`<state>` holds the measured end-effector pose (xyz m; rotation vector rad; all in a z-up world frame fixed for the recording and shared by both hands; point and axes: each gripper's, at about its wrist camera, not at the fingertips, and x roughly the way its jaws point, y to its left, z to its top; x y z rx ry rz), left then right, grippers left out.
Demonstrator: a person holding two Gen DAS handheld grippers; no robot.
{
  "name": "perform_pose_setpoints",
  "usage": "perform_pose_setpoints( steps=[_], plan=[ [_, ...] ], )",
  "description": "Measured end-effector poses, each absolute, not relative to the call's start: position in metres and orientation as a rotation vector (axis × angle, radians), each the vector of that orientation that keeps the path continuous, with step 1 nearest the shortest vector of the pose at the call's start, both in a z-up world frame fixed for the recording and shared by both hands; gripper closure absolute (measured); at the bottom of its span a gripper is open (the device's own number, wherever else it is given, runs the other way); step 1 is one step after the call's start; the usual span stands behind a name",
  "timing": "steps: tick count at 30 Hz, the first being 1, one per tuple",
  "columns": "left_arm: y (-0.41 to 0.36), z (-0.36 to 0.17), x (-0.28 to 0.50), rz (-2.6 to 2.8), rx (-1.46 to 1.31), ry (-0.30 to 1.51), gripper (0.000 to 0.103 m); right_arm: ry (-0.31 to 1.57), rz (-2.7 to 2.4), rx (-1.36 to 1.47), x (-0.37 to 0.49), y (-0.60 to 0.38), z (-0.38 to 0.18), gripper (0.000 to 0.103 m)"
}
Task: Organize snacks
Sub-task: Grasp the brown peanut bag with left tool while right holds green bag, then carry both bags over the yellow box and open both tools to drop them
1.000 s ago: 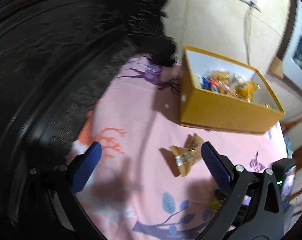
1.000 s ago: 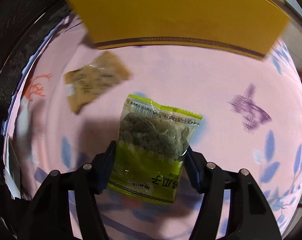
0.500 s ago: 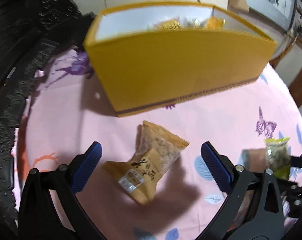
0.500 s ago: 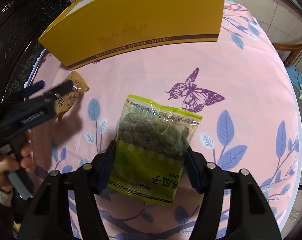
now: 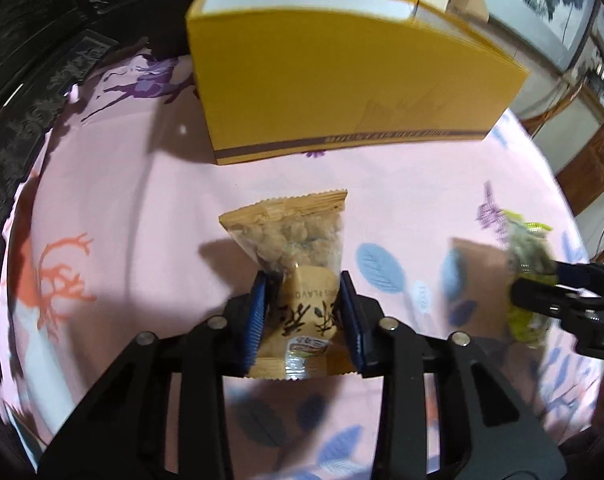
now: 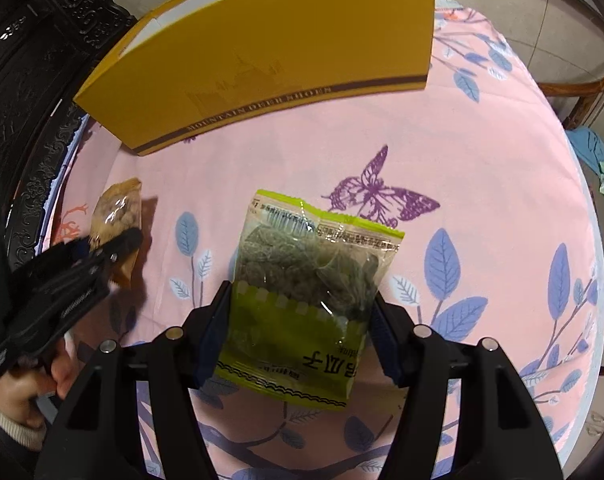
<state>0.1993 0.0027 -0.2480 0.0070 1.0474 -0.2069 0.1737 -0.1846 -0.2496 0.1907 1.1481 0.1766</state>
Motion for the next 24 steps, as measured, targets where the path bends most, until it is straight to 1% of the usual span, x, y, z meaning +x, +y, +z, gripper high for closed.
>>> perform_pose_setpoints(
  steps=[13, 24],
  plan=[
    [-0.009, -0.182, 0.183, -0.177, -0.039, 0.971, 0.068, 1.083, 0.217, 0.184, 0.17, -0.186, -0.224, 0.039],
    [-0.008, -0.117, 0.205, -0.189, -0.103, 0.839, 0.068, 0.944, 0.251, 0.209, 0.186, -0.193, -0.169, 0.039]
  ],
)
